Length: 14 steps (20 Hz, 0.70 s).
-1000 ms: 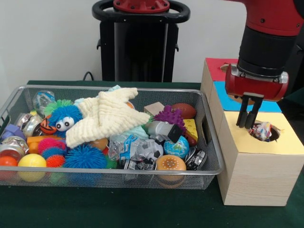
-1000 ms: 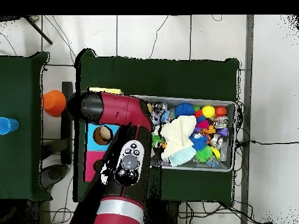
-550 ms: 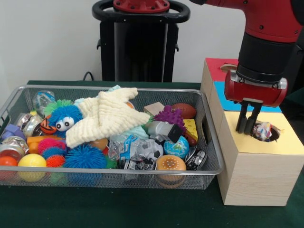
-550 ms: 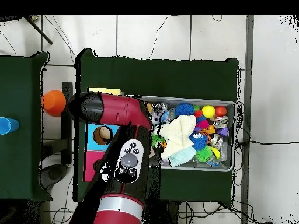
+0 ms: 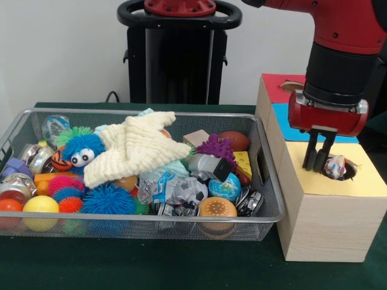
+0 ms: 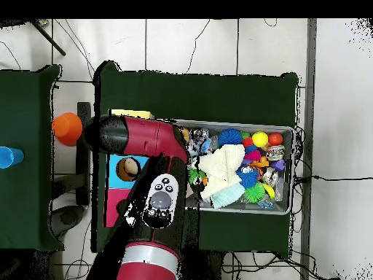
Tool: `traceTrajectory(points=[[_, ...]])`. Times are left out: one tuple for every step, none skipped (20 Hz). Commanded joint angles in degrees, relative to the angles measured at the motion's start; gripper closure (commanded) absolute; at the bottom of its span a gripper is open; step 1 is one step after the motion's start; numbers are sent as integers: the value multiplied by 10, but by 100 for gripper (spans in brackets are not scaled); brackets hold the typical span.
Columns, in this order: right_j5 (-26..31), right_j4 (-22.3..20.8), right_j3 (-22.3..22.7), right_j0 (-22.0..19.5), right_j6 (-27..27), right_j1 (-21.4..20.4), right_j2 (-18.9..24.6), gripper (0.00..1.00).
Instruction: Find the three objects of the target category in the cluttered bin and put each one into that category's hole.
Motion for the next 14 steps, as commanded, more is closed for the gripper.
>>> traceTrajectory(points=[[-27,7,26,-6,75,25,84,100],[-30,6,26,-7,72,26,88,100],[-32,7,27,-7,71,28,90,100],[-33,7,28,-8,71,29,92,100],[-34,7,29,-8,70,29,93,100],[-35,8,29,-9,70,31,95,100],[-36,8,29,-9,69,31,96,100],[-35,7,29,-10,67,32,98,100],[-35,7,29,-11,66,32,100,100],[-33,6,28,-11,64,34,100,100],[-32,5,26,-11,63,36,101,100],[-28,3,23,-10,61,39,101,100],[-26,0,21,-8,62,41,98,100],[-23,-2,21,-7,61,41,95,100]])
